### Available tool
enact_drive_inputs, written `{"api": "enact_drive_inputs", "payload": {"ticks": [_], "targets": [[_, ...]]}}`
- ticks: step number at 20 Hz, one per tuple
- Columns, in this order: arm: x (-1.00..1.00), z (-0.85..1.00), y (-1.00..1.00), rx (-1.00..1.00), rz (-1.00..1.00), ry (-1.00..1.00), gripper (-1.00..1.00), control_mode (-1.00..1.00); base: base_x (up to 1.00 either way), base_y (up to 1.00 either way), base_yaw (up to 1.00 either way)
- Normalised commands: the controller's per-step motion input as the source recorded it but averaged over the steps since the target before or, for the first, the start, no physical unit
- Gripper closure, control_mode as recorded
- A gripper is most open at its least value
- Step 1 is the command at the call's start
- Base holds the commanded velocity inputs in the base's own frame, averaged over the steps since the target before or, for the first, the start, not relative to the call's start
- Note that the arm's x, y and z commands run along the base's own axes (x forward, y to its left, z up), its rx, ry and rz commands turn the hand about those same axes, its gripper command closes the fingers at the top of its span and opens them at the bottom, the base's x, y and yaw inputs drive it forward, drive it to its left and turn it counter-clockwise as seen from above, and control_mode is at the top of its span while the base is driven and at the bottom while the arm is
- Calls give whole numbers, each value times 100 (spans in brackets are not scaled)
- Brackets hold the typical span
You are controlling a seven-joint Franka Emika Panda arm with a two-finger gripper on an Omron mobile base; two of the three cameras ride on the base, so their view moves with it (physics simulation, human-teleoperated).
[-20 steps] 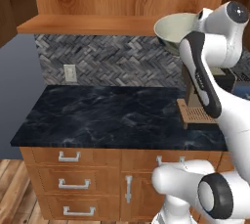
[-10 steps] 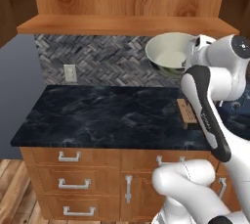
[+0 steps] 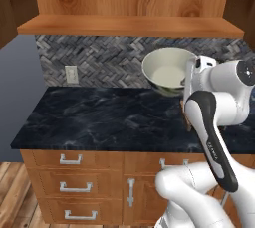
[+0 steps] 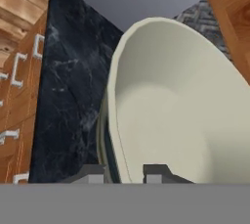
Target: Move the bowls from the cabinet to the plates on the dining table.
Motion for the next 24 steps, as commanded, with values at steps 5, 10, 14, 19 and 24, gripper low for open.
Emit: {"api": "enact_drive_inputs", "payload": {"ticks": [5,10,14,19,24], "targets": [[-8,-19,8,0,4,0,100,100,-11,6,2],[0,0,0,0,0,0,100,100,-56,33,4],[0,0,0,0,0,0,100,100,-86,57,6],[0,0,0,0,0,0,100,100,-64,61,10],[0,0,0,0,0,0,100,100,-7,45,28]]}}
